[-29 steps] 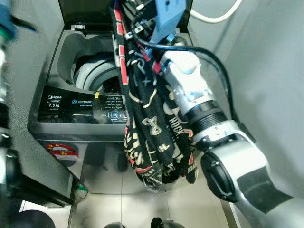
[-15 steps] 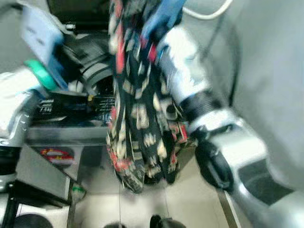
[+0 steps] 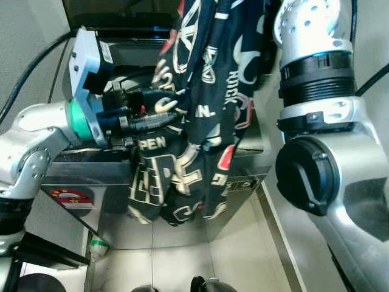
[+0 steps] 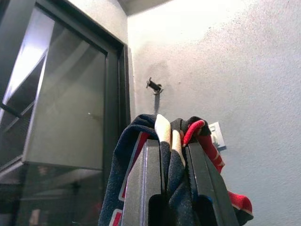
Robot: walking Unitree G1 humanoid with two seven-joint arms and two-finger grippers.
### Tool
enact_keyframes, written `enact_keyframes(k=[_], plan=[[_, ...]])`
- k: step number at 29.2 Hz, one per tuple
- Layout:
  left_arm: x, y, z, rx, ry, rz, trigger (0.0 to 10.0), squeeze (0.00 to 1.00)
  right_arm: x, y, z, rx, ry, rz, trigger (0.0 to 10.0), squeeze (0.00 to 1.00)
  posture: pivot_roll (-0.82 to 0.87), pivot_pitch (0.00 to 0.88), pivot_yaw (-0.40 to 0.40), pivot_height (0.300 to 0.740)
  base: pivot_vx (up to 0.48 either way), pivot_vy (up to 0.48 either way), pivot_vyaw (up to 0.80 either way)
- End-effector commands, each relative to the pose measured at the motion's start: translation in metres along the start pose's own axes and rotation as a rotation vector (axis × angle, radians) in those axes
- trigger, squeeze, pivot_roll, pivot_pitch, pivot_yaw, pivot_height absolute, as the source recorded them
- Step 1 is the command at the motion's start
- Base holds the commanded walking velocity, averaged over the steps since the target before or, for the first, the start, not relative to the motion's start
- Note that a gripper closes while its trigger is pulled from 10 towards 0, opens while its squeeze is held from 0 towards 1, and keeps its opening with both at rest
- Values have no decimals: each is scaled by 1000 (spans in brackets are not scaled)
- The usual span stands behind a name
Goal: Clothes washing
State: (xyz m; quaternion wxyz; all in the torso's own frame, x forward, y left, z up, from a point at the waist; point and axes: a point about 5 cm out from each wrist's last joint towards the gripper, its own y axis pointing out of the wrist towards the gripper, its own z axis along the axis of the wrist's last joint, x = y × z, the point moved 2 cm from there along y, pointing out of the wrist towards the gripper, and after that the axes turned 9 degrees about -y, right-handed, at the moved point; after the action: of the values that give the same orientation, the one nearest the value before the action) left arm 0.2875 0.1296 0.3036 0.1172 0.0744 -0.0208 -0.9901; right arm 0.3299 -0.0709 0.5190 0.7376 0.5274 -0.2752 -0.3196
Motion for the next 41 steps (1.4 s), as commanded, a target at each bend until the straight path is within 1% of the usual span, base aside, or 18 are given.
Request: enact_keyframes(k=[1,5,7,8,10,11,12,13,16,20,23,24,26,27,32,37,40,41], plan=[[1,4,-8,-36,-16,-40,10000,1000,-11,13,21,90,58,47,10000,0,135,79,24,740,0,0,0],[-8,5,-11,-53,-9,-9,10000,1000,-12,13,23,97,78,50,10000,0,135,79,24,740,0,0,0],[-35,11,-14,-64,34,122,10000,1000,-14,12,24,104,98,66,10000,0,133,77,26,740,0,0,0],[-35,11,-14,-64,34,122,10000,1000,-14,12,24,104,98,66,10000,0,133,77,26,740,0,0,0],[-64,21,-17,-76,86,277,10000,1000,-17,10,26,107,109,80,10000,0,128,75,26,740,0,0,0],[-71,26,-17,-68,81,310,10000,902,-18,10,26,107,112,83,10000,0,128,75,26,740,0,0,0],[-71,26,-17,-68,81,310,10000,902,-18,10,26,107,112,83,10000,0,128,75,26,740,0,0,0],[-78,34,-18,-58,45,337,10000,0,-18,9,26,107,119,84,10000,0,127,73,25,740,0,0,0],[-80,38,-20,-59,13,346,10000,0,-18,9,27,108,124,85,10000,0,127,73,25,740,0,0,0],[-76,52,-28,-51,-55,265,10000,0,-21,11,30,121,148,96,10000,0,125,69,23,740,0,0,0],[-76,57,-29,-50,-47,249,9608,0,-23,11,32,123,160,102,10000,0,125,69,23,740,0,0,0],[-77,61,-29,-47,-39,247,4627,0,-24,10,33,124,171,107,10000,0,125,69,23,740,0,0,0],[-77,61,-29,-47,-39,247,4627,0,-24,10,33,124,171,107,10000,0,125,69,23,740,0,0,0],[-83,65,-27,-29,-22,271,0,0,-25,9,33,123,182,110,10000,0,119,63,27,740,0,0,0],[-92,67,-18,26,-11,314,0,0,-24,6,31,110,191,106,10000,0,115,61,29,740,0,0,0],[-98,64,-12,72,-7,349,0,0,-19,-7,13,31,207,79,10000,0,118,58,28,740,0,0,0],[-99,56,-8,119,7,365,0,0,-21,-41,-15,-100,247,54,10000,0,121,61,25,740,0,0,0],[-99,56,-8,119,7,365,0,0,-21,-41,-15,-100,247,54,10000,0,121,61,25,740,0,0,0]])
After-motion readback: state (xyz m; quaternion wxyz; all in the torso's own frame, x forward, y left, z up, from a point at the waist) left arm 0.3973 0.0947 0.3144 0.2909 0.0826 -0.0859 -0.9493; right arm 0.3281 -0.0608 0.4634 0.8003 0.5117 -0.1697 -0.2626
